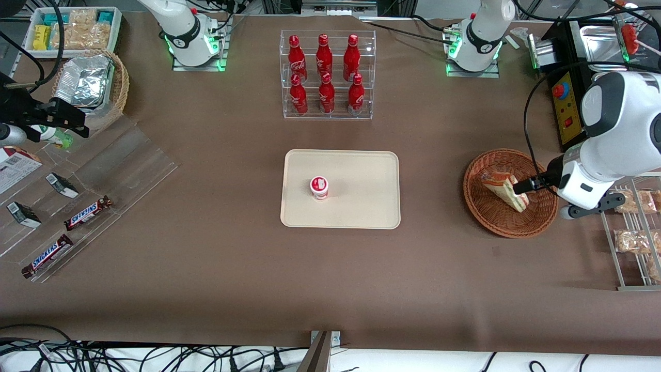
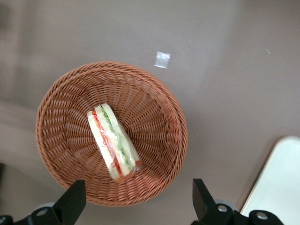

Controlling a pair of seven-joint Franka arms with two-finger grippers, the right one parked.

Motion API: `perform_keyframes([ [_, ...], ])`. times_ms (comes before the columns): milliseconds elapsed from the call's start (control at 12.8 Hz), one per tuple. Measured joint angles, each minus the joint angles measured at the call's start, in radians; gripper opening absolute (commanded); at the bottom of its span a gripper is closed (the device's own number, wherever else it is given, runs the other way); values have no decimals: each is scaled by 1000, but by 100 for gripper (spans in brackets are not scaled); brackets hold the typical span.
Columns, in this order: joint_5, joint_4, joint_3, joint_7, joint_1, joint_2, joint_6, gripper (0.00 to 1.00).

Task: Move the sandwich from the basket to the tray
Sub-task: 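Move the left gripper over the sandwich in the wicker basket and lower it, then close the left gripper on the wrapped sandwich's end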

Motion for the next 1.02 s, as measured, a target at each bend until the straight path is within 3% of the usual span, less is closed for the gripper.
perform_keyframes([
  [157, 23, -60, -4, -113, -2, 1, 58, 100],
  [391, 152, -156, -20, -283, -6, 1, 145, 100],
  [626, 210, -267, -24, -377, -6, 2, 261, 100],
  [861, 344, -354, -25, -521, -5, 2, 339, 100],
  [1017, 357, -374, -25, -561, -3, 2, 358, 100],
])
